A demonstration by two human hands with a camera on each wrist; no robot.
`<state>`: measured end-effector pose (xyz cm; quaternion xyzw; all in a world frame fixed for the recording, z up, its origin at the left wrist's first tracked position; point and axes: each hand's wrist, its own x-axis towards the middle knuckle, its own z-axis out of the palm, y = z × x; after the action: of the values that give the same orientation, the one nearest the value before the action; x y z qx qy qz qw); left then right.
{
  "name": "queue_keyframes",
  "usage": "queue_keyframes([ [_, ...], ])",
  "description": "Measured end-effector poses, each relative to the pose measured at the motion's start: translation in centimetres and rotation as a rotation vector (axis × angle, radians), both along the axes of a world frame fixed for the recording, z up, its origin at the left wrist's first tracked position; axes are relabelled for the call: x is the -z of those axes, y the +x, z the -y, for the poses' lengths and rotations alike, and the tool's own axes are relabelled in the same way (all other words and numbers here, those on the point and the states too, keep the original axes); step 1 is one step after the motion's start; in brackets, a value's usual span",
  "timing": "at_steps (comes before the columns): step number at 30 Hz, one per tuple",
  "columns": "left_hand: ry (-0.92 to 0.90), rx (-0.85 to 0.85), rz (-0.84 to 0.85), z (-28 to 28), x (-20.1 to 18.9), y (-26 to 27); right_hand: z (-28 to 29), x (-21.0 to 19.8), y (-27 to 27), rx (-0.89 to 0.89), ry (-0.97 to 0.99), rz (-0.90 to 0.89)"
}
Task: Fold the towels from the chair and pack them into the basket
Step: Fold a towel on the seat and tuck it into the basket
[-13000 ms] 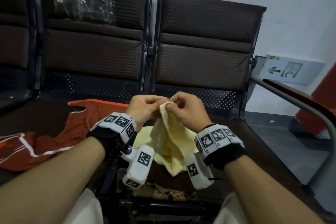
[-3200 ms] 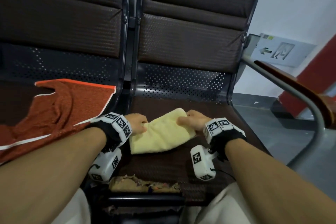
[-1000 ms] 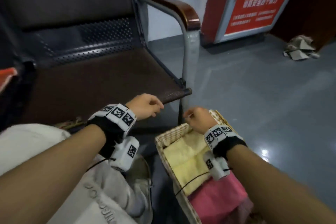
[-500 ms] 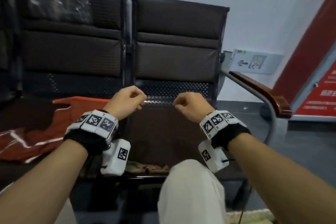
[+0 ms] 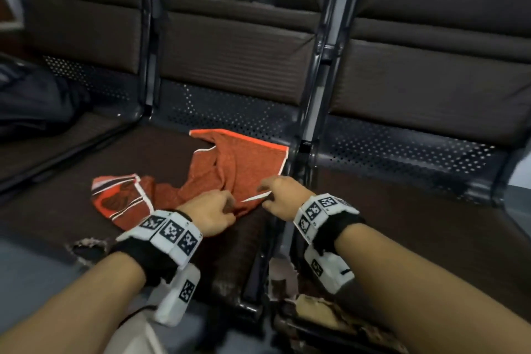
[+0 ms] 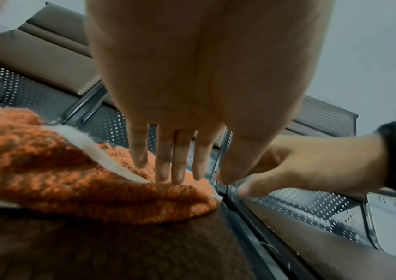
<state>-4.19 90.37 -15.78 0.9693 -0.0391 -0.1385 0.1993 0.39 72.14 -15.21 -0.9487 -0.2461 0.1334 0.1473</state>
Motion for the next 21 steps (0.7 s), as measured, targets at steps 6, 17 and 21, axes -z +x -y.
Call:
queue_keyframes([
  [6, 0.066, -0.036, -0.027, -0.5, 0.9, 1.7, -1.8, 4.3, 0.3, -0.033, -0.021, -0.016],
  [17, 0.277, 0.072, -0.079, 2.4, -1.3, -0.9, 4.6, 0.1, -3.8, 0.013, -0.01, -0.022],
  [21, 0.003, 0.214, 0.089, 4.0, -3.5, -3.1, 4.8, -0.9, -6.0, 0.046, 0.033, -0.008],
])
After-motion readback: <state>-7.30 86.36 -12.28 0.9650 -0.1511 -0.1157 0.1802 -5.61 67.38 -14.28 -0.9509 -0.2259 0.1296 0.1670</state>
